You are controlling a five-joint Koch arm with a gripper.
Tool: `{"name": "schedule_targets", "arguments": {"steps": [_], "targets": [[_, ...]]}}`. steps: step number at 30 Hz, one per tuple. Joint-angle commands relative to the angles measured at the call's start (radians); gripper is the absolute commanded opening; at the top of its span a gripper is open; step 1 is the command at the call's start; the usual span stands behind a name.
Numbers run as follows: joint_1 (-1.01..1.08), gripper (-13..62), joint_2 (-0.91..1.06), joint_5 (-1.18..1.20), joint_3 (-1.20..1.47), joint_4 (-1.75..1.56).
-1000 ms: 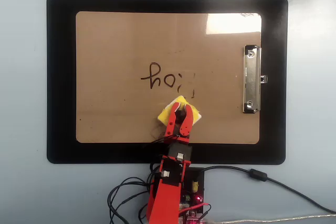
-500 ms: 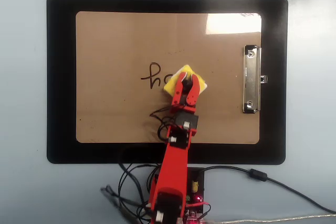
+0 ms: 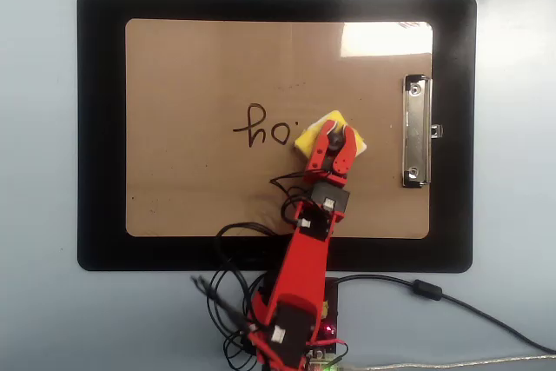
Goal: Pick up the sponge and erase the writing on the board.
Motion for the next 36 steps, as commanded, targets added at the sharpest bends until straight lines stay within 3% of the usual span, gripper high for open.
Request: {"name": "schedule_targets", "arguments": {"steps": [1, 5, 11, 14, 16, 23, 25, 28, 34, 36], "targets": [[0.026, -8.1, -0.106, -0.011, -0.051, -0.153], [0.026, -8.1, -0.069, -0.011, 0.143, -0.319], [0.003, -8.0, 0.256, -0.009, 0.526, -0.37], [-0.021, -8.1, 0.334, -0.011, 0.581, -0.37], [-0.044, -8.1, 0.278, -0.012, 0.534, -0.364], [-0.084, -8.1, -0.235, -0.012, -0.049, -0.341], [-0.08, -8.0, -0.276, -0.011, -0.104, -0.336], [-0.077, -8.1, -0.175, -0.012, 0.04, -0.341], [-0.074, -8.1, 0.321, -0.011, 0.538, -0.33], [-0.075, -8.1, 0.347, -0.011, 0.572, -0.322]]}}
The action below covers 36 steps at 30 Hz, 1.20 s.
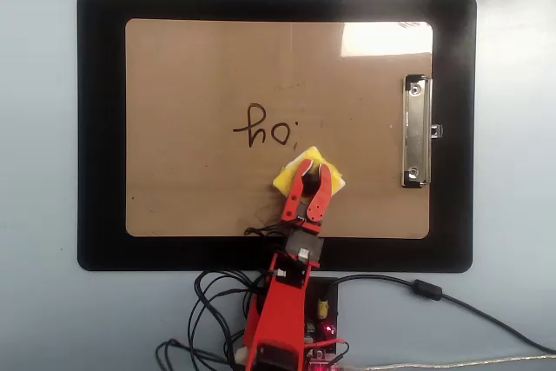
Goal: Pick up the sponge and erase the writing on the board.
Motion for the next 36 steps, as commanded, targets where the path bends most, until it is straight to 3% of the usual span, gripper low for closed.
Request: {"name": "schedule_targets", "arguments": {"steps": [1, 11, 13, 16, 19, 23, 27, 33, 36], "targets": [[0.009, -8.0, 0.02, -0.011, -0.029, -0.002], [0.003, -8.0, -0.617, -0.015, -0.819, 0.241], [0.003, -8.0, -0.563, -0.018, -0.813, 0.385], [0.0, -8.1, -0.322, -0.021, -0.649, 0.552], [-0.023, -8.1, -0.04, -0.028, -0.402, 0.6], [-0.069, -8.1, 0.17, -0.037, -0.219, 0.6], [-0.149, -8.1, 0.077, -0.066, -0.287, 0.583], [-0.19, -8.0, -0.33, -0.095, -0.686, 0.563], [-0.242, -8.0, -0.364, -0.097, -0.73, 0.565]]}}
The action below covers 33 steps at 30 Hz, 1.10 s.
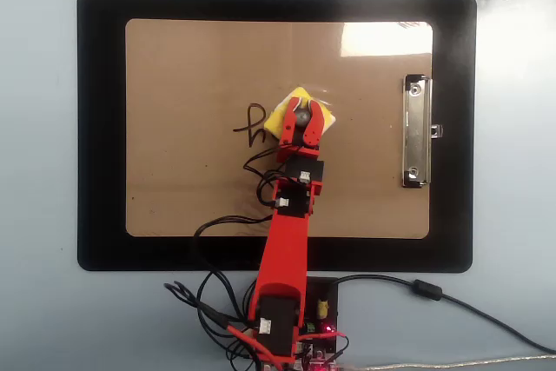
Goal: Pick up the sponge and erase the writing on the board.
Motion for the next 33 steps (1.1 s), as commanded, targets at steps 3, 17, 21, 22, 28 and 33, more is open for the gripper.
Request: {"name": "schedule_targets", "arguments": {"steps": [3, 17, 21, 22, 28, 33], "targets": [[-0.026, -8.1, 0.146, -0.02, 0.15, 0.002], [-0.069, -8.1, 0.276, -0.012, 0.29, -0.003], [-0.064, -8.0, 0.012, -0.012, 0.021, -0.034], [-0.064, -8.1, -0.006, -0.012, -0.005, -0.035], [-0.064, -8.0, 0.262, -0.011, 0.314, -0.052], [-0.066, -8.1, 0.601, -0.011, 0.611, -0.052]]}}
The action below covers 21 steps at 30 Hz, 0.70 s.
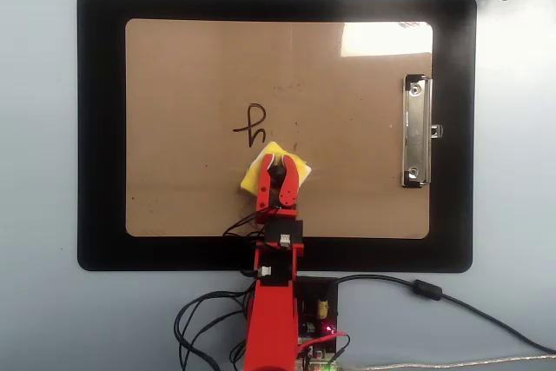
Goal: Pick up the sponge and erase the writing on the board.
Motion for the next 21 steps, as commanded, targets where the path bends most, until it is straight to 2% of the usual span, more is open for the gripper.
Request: {"name": "schedule_targets", "arguments": {"steps": [1, 3, 9, 12, 15, 21], "targets": [[-0.002, -8.1, 0.08, -0.009, 0.023, 0.003], [-0.003, -8.1, 0.032, -0.009, -0.035, 0.003], [-0.002, -8.0, -0.506, -0.009, -0.528, -0.041], [-0.009, -8.1, -0.627, -0.009, -0.687, -0.044], [-0.066, -8.0, -0.577, -0.012, -0.618, -0.043], [-0.123, -8.1, -0.103, -0.017, -0.156, -0.04]]}}
